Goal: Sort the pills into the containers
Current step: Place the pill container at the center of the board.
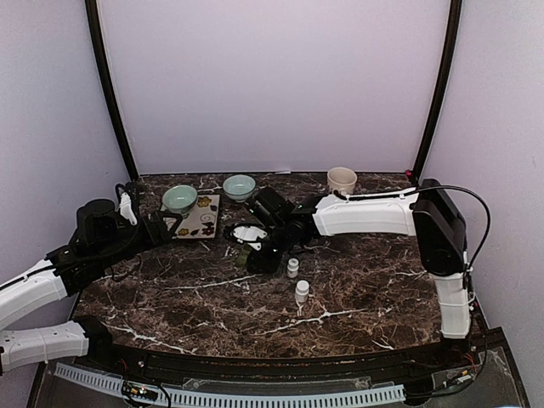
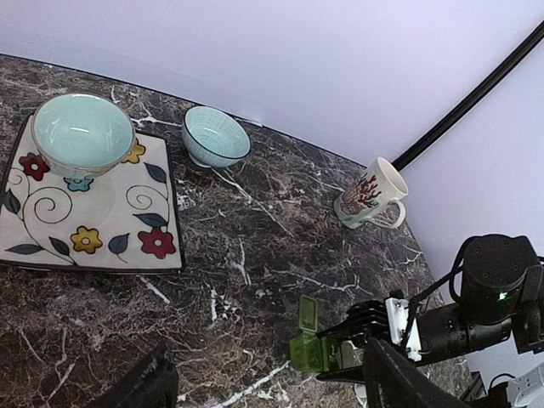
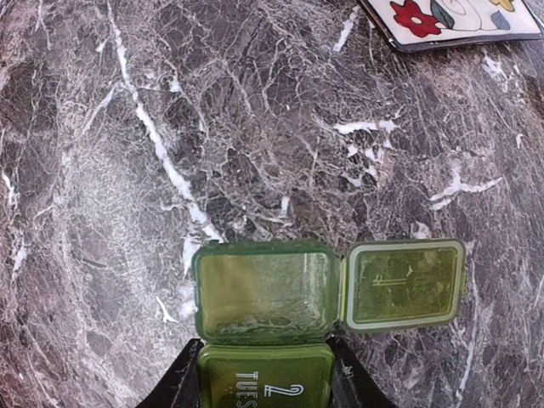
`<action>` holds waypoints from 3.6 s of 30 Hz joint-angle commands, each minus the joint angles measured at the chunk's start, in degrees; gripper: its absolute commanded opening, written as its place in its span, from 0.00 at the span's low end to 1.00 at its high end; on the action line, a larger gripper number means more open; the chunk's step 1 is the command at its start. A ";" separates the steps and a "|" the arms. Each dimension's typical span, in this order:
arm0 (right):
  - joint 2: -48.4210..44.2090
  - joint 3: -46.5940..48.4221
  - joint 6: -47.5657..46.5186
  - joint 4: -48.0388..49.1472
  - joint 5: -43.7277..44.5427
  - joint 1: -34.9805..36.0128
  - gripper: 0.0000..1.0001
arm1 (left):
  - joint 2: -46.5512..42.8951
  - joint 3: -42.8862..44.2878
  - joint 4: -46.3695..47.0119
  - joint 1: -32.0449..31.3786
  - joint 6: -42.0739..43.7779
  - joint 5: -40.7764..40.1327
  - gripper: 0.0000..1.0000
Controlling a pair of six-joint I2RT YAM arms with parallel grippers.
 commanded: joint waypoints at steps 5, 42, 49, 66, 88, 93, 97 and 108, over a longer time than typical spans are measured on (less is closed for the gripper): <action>2.43 -2.20 -2.48 3.80 -1.07 -0.08 0.10 | -1.36 -1.37 -1.49 0.34 -0.89 -1.17 0.77; 1.96 -7.09 -2.04 5.21 -0.44 0.74 0.57 | 0.16 -1.86 0.18 0.37 -0.87 -0.81 0.77; 0.41 -6.26 -1.42 4.99 -0.02 0.82 0.58 | 0.23 -1.74 0.22 0.40 -0.97 -0.79 0.77; 6.26 0.97 3.11 0.04 0.24 0.82 0.34 | 1.86 -0.98 1.32 0.39 -0.48 -0.17 0.77; 10.50 10.82 19.82 -10.39 9.76 1.61 0.27 | 3.36 -0.79 1.93 0.36 -0.19 -0.10 0.78; 10.24 9.08 20.99 -9.77 9.03 1.70 0.29 | 3.58 -0.70 1.85 0.36 -0.19 -0.03 0.78; 10.05 8.48 21.28 -9.02 7.93 1.92 0.39 | 3.45 -0.45 1.45 0.35 -0.15 0.05 0.78; 7.18 7.16 20.86 -8.00 7.23 1.95 0.53 | 3.05 -0.57 0.88 0.36 -0.36 0.08 0.78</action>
